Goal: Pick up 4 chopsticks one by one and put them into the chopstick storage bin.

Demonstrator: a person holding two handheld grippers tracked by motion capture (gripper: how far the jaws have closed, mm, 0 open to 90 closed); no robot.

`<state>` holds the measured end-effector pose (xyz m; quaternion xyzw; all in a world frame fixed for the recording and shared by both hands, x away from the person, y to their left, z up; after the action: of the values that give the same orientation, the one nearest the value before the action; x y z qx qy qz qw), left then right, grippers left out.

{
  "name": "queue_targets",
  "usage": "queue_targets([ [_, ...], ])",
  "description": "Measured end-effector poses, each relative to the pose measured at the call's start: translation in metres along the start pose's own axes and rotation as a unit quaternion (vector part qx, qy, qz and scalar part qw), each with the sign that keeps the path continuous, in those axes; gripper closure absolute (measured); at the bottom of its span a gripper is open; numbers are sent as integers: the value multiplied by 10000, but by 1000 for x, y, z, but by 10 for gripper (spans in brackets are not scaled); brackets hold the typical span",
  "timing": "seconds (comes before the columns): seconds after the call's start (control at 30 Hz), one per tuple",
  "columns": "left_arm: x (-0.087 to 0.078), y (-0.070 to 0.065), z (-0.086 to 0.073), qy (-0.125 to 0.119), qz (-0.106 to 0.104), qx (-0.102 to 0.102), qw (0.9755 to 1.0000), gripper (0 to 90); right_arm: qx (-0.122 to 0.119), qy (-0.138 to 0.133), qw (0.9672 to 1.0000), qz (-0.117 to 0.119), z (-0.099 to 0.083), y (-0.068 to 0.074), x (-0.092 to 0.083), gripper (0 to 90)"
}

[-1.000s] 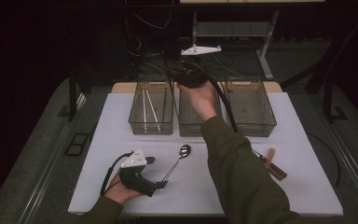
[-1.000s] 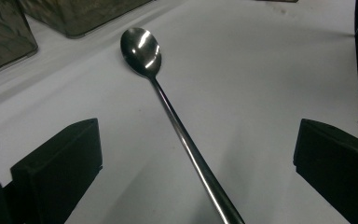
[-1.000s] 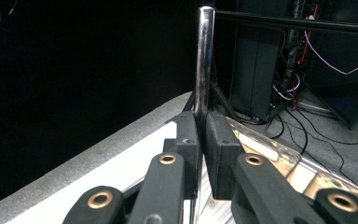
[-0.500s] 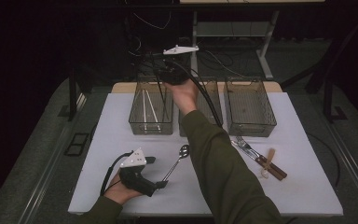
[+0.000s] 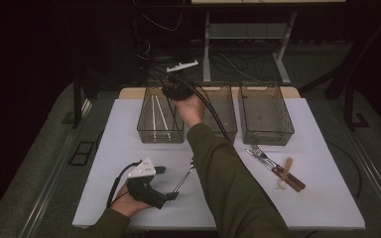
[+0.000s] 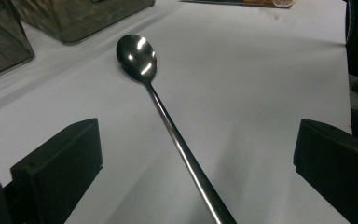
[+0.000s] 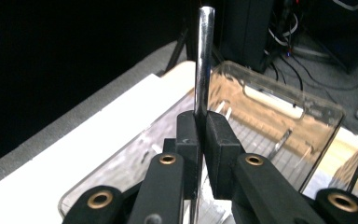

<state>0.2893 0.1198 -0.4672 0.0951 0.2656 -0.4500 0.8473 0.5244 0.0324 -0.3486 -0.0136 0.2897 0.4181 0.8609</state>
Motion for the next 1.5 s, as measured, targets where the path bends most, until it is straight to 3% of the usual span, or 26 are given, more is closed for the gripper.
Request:
queue_targets([
  [0.23, 0, 0, 0, -16, -20, 5, 10000, 0, 295, 102, 9993, -198, -6, -9, 12, 833],
  [0.3, 0, 0, 0, -20, -21, 5, 10000, 0, 326, 152, 9988, -338, -7, -12, 14, 705],
  [0.47, 0, 0, 0, -23, -19, 3, 10000, 0, 105, 293, 9983, -484, -10, -14, 13, 619],
  [0.67, 0, 0, 0, -15, -7, 9, 10000, 0, 34, 250, 9994, -238, -15, -10, 0, 501],
  [0.93, 0, 0, 0, 7, 18, 30, 10000, 0, -144, 212, 9997, 48, -27, -4, -32, 379],
  [1.5, 1, 0, -2, 69, 79, -55, 9999, 0, -329, 178, 9973, 629, -74, -4, -111, 294],
])
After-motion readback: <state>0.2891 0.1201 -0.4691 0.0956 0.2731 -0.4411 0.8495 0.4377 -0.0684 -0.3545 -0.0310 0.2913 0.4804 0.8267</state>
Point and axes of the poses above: each handheld gripper's, and its own axes: x roughly forward along the jaws, z roughly out of its top, y roughly to its left, the point moved 5 cm from there along x, roughly forward along the jaws, and after that the axes turned 8 degrees about z, right-handed, at the moved point
